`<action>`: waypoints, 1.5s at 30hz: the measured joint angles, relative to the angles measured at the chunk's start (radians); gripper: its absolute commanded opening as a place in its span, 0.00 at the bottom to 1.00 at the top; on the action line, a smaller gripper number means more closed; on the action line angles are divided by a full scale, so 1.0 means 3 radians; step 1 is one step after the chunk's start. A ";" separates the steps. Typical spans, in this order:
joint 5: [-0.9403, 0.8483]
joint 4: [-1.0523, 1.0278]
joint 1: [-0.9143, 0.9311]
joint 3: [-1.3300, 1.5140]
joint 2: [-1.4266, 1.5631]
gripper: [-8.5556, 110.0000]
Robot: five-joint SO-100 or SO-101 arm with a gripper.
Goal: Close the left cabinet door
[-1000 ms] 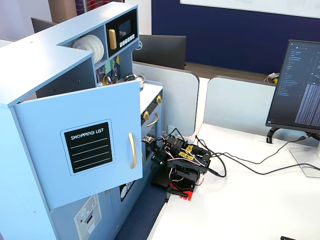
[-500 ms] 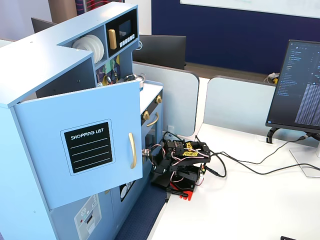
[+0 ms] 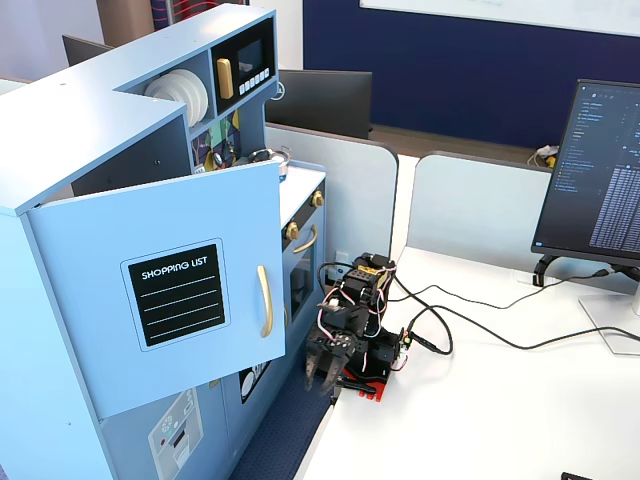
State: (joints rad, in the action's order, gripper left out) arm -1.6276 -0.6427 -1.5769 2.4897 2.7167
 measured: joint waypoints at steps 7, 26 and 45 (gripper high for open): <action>-0.0383 0.0353 -0.0153 -0.1038 -0.0941 0.09; -0.0813 0.0614 0.1130 -0.2035 -0.1810 0.09; -0.0946 0.1161 0.2838 -0.2178 -0.2153 0.09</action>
State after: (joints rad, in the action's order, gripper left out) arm -1.9113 -0.2945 -0.7256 1.8362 2.0709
